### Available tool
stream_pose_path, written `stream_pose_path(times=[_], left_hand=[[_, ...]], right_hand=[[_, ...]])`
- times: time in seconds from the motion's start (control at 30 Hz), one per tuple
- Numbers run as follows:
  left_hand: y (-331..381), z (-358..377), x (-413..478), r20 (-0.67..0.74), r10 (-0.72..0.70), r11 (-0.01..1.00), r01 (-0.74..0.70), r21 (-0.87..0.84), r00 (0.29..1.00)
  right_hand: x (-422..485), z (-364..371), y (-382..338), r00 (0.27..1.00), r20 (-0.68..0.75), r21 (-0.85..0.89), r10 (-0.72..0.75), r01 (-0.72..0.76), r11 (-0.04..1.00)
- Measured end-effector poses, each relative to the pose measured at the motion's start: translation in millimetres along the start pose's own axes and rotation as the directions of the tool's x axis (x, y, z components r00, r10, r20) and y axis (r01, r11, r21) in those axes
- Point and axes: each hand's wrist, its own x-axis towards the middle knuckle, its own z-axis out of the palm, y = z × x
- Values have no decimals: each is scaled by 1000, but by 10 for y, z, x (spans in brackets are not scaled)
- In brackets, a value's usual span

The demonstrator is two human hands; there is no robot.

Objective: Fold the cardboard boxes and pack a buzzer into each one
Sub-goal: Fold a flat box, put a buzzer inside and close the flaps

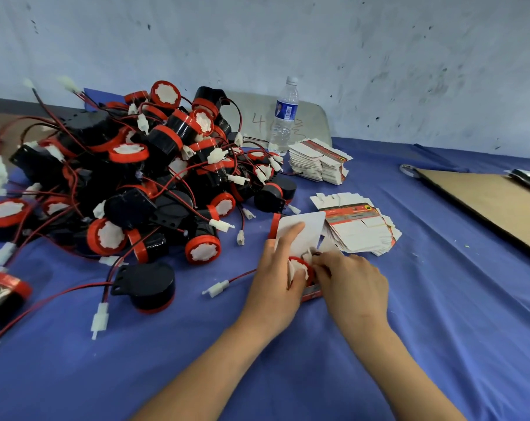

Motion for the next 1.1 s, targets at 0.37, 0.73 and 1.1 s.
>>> stream_pose_path(times=[0.37,0.73,1.1], left_hand=[[8,9,-11,33,-63,998,64,-24,997],[30,5,-33,24,-80,997,79,20,997],[35,-9,-27,44,-81,996,80,36,996]], right_hand=[[183,-194,-21,940,147,-14,-308,314,949],[-44,41,-103,975,18,340,-221,202,919],[-105,243,36,963,-265,726,38,173,666]])
